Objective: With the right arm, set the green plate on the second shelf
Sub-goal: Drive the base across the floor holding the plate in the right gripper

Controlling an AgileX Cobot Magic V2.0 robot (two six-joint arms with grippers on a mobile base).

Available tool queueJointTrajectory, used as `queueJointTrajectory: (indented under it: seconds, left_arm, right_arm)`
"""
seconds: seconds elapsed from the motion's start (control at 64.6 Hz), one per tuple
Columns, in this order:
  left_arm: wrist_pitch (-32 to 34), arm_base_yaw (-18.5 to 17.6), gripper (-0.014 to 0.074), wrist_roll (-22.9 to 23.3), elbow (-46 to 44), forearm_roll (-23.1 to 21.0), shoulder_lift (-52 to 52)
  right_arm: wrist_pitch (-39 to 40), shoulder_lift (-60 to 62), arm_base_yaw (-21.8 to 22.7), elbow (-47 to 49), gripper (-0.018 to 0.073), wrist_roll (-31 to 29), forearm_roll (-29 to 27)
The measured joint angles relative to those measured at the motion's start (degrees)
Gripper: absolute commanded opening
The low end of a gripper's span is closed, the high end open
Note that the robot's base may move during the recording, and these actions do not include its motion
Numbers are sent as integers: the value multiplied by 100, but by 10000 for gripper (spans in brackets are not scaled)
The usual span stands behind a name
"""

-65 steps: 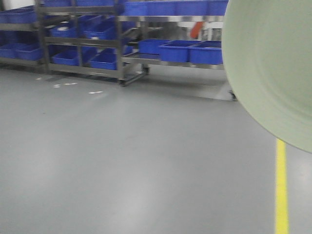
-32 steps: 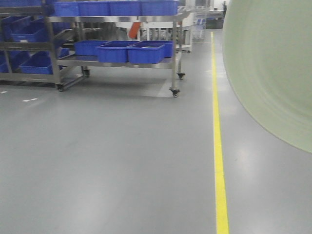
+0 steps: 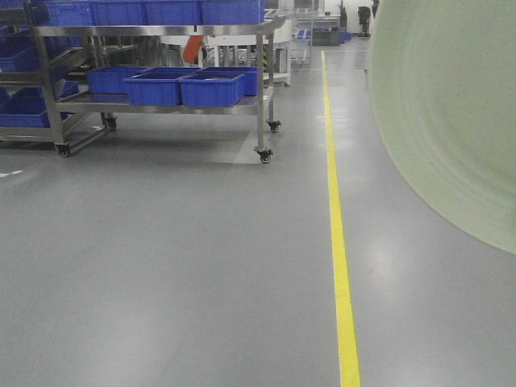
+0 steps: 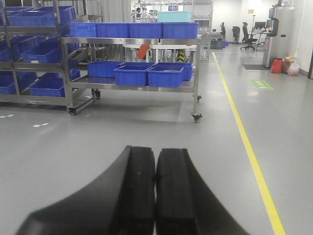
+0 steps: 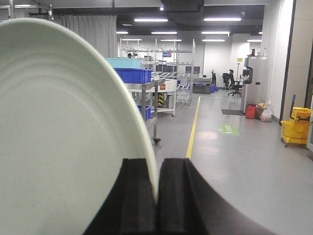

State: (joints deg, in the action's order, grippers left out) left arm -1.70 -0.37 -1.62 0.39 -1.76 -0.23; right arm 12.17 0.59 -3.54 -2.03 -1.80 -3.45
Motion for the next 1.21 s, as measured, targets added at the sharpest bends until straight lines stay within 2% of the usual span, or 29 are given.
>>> queueJointTrajectory:
  seconds: [1.207]
  left_arm:
    - [0, 0, 130, 0, 0, 0, 0]
  right_arm:
    - [0, 0, 0, 0, 57, 0, 0]
